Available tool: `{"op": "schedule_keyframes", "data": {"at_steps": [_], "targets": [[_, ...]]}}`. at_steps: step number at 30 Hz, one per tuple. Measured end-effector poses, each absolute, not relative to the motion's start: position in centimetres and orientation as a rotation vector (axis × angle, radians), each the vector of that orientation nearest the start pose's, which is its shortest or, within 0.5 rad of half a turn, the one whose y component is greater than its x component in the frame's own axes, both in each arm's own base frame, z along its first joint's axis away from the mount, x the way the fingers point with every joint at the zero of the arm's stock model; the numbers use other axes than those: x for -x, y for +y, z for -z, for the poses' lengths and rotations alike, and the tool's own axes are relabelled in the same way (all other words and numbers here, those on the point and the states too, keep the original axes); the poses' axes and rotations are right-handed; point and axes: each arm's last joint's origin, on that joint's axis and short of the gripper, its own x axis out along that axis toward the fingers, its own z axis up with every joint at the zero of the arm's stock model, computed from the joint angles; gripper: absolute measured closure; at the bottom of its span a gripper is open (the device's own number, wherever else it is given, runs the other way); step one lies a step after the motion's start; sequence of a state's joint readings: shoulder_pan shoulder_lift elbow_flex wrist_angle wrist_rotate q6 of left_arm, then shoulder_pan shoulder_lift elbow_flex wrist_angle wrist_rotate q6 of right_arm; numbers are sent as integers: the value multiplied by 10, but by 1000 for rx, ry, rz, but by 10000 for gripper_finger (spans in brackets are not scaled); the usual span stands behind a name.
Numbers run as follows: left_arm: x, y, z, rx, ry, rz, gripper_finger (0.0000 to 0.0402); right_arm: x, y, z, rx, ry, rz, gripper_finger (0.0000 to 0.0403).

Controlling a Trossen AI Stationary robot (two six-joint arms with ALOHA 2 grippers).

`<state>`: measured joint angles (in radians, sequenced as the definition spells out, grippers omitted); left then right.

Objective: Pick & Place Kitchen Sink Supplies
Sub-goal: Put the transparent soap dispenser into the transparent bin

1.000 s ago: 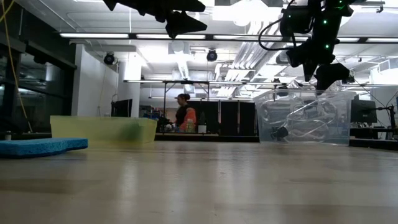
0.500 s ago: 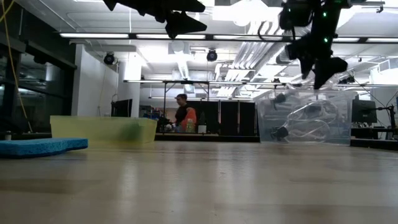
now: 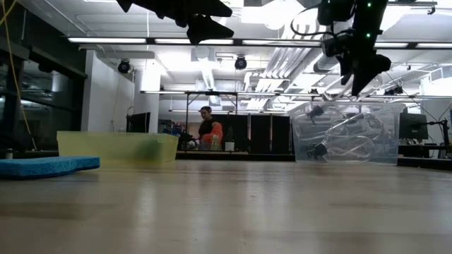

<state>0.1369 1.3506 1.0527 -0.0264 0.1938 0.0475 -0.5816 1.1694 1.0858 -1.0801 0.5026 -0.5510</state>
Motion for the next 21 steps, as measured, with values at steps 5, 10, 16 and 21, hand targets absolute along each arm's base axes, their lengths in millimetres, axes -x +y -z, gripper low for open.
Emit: {"op": "schedule_keyframes", "data": {"at_steps": [5,10,16,21], "targets": [[-303,36,-316,4,318,60,92,-162,-125,-287,391,1459,589,22],[-303,36,-316,3,316,58,92,-164,-127,-288,389,1425,611,22],[-303,36,-317,1,311,58,92,-164,-126,-287,384,1425,613,22],[-303,36,-317,1,310,58,92,-164,-126,-287,392,1436,610,22]]}}
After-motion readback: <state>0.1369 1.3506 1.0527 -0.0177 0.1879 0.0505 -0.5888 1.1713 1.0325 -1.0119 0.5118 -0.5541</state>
